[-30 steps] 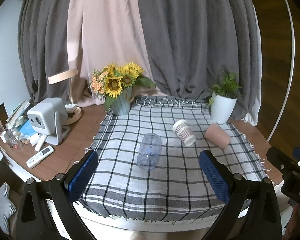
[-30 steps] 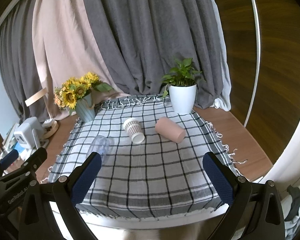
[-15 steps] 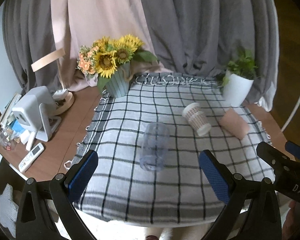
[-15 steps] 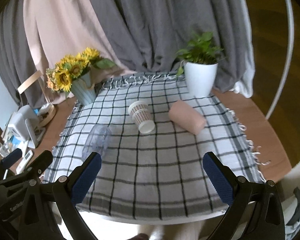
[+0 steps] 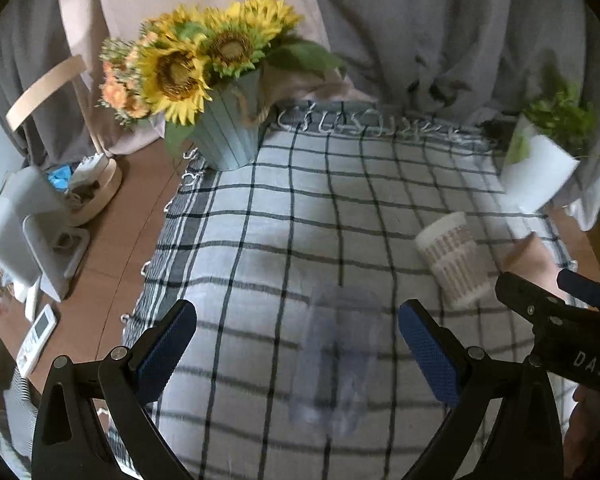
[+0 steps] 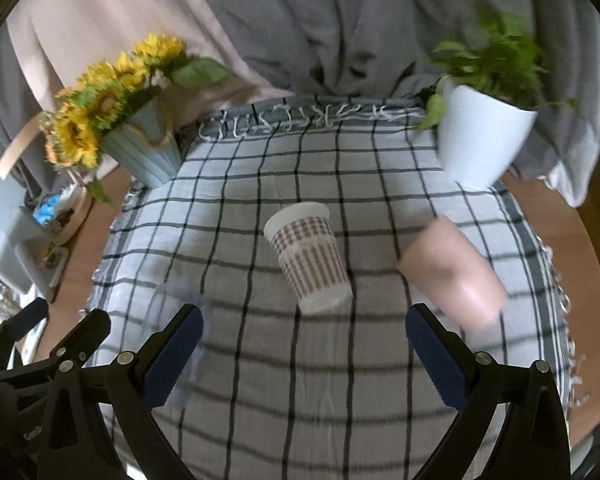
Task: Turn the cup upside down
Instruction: 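Move the right tool toward the white houndstooth paper cup lying down, then close the right gripper around the paper cup's body and lift it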
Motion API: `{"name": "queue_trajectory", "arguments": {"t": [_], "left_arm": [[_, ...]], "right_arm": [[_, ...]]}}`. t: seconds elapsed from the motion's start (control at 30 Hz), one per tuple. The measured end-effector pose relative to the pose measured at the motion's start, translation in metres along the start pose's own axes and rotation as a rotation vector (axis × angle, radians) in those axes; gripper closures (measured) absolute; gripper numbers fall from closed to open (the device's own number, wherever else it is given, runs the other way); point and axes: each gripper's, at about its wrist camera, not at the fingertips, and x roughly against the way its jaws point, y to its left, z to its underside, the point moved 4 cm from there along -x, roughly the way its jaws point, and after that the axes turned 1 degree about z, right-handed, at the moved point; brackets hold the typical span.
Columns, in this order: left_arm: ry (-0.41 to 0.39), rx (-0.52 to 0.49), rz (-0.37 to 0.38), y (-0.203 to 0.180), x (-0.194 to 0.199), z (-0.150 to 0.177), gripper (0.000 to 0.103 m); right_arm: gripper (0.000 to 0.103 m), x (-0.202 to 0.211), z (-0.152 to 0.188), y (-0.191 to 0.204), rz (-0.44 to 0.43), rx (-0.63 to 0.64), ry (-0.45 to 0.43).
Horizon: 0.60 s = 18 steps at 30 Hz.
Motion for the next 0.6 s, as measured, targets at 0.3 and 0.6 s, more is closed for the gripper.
{"name": "queue_trajectory", "arguments": {"t": [0.3,0.6], "left_arm": [[0.093,-0.007,-0.032,0.0,-0.061,-0.029,0.0],[0.138,-0.045,-0.052,-0.007,-0.097,-0.041,0.0]], "right_arm": [[0.003,-0.081,-0.028,0.008,-0.009,0.01,0.164],[0.021,-0.136,-0.026,-0.002,0.016,-0.028,0.292]]}}
